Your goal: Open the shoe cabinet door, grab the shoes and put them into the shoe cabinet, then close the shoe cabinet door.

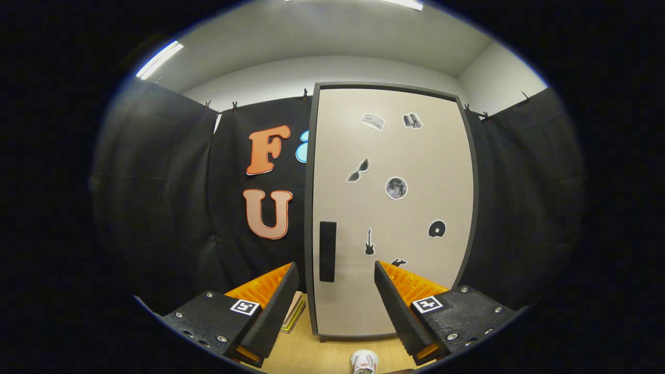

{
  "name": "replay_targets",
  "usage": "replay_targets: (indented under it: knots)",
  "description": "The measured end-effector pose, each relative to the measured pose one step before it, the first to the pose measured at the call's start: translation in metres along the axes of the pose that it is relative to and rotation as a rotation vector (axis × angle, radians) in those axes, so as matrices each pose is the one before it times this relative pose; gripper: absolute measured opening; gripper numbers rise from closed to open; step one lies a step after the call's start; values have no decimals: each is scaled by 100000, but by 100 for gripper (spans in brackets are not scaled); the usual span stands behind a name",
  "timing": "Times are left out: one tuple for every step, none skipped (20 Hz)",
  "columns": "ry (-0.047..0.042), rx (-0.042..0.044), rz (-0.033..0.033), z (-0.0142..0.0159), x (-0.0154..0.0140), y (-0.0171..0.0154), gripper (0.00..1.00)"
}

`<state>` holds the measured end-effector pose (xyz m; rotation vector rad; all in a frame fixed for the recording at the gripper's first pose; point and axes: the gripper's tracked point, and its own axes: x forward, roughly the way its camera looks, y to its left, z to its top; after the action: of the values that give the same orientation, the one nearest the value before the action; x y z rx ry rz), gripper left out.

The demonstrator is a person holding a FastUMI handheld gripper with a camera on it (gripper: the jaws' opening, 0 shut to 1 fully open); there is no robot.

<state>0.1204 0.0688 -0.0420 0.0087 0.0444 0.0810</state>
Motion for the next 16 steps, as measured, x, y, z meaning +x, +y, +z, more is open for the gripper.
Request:
replay_targets:
  knots:
    - [195, 82, 80, -297, 919, 261, 91]
    - [-145, -83, -165, -306, 1120, 269, 91]
    - [389, -212, 92, -385, 1062, 364, 90]
    - [1077, -218, 238, -545, 1060, 355, 90]
    - [1263, -118, -130, -562, 1013, 204, 89]
    - [276, 125, -558, -325, 1082, 216, 88]
    - [-279, -9, -931, -241, 1077, 103, 88]
    - [424, -217, -1085, -449, 1167, 79, 86]
    - [1077, -216, -557, -389, 1010, 100, 85]
    - [1009, -313, -414, -368, 988, 164, 83]
    - [402, -377, -590, -208, 898, 31, 81]
    - [-214, -368, -914, -102, 851, -35, 77]
    - [-285, -349, -1086, -5, 757, -62, 74]
    - [72, -252, -1078, -123, 773, -161, 71]
    - [193, 62, -548, -168, 564, 27, 68]
    - [240, 315, 178, -53, 604, 145, 64]
